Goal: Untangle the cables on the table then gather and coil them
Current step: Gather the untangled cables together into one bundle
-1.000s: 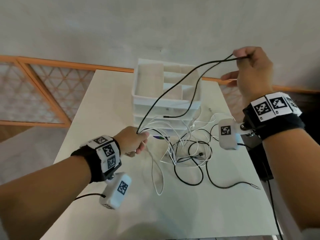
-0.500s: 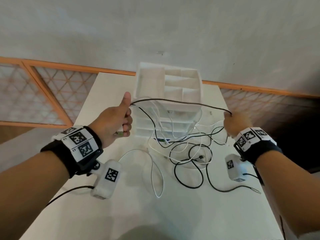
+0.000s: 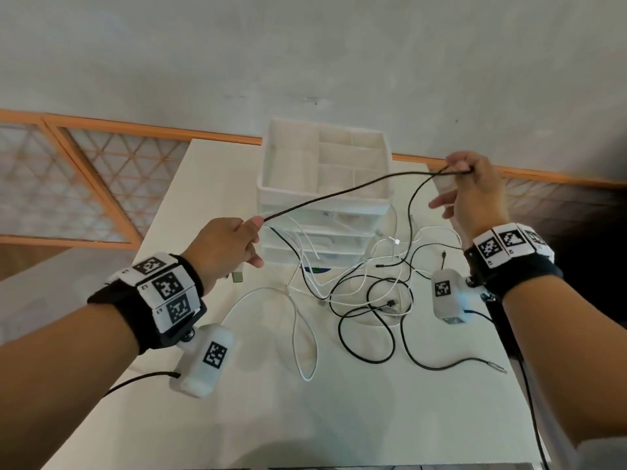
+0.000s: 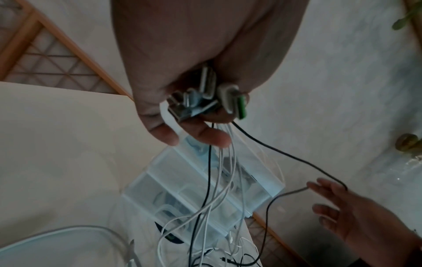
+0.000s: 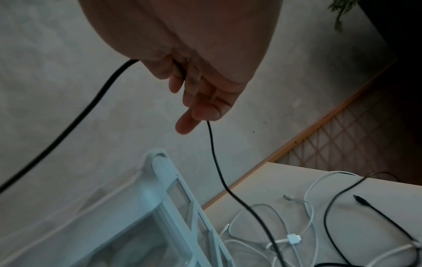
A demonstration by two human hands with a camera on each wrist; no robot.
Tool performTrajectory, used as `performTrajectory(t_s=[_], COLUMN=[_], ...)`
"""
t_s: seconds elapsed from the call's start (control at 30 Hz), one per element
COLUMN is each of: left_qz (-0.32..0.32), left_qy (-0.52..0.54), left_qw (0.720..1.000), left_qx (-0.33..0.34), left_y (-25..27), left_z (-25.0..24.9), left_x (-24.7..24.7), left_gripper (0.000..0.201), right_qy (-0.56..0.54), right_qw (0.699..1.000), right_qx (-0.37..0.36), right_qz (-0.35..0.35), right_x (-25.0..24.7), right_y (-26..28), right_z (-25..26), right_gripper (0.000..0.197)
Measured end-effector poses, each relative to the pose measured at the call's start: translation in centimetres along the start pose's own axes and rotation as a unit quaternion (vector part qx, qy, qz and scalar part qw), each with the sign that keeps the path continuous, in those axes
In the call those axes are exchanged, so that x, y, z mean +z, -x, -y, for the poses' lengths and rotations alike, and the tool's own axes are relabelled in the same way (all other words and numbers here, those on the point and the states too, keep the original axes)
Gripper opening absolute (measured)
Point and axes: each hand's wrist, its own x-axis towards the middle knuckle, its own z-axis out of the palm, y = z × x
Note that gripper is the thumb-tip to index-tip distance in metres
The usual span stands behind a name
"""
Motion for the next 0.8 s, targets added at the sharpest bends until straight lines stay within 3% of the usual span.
performTrajectory(t_s=[0.13, 0.27, 0.33, 0.47, 0.53, 0.63, 0.73, 0.8], left_qz=[-0.013, 0.016, 0.013, 0.014, 0.024, 0.013, 0.003, 0.001], left_qy=[0.022, 0.022, 0.021, -0.050, -0.070, -0.095, -0.110, -0.109], left_qw=[0.999, 0.995, 0.996, 0.998, 0.997, 0.995, 0.994, 0.994], left_qx=[0.019, 0.091, 0.086, 0.041, 0.026, 0.014, 0.018, 0.007], left_y=[0.7, 1.9, 1.7, 1.4, 1.3, 1.1, 0.5, 0.3], left_z=[-0.6, -1.7, -1.8, -1.5, -1.5, -1.0, -0.4, -0.3], left_x=[-0.3, 1.4, 1.9, 2.2, 2.6, 3.0, 2.8, 2.5], left_gripper=[0.029, 0.022, 0.021, 0.044, 0.048, 0.038, 0.036, 0.036], right_qy=[0.083, 0.311, 0.318, 0.183, 0.131, 0.115, 0.156, 0.253], right_qw=[0.995, 0.936, 0.932, 0.982, 0.987, 0.980, 0.973, 0.964], right_qx=[0.055, 0.159, 0.173, 0.032, -0.041, -0.102, -0.102, -0.038], right_qz=[-0.012, 0.046, 0.021, -0.043, -0.079, -0.128, -0.139, -0.077], right_x=[0.4, 1.7, 1.6, 0.6, 0.3, 0.3, 0.5, 0.9], right_y=[0.5, 2.2, 2.6, 0.4, -0.8, -1.8, -1.9, -1.5], right_z=[-1.5, -3.7, -3.3, 0.8, 3.1, 5.0, 4.8, 3.8], right_gripper=[0.023, 0.052, 0.057, 0.040, 0.035, 0.032, 0.036, 0.042])
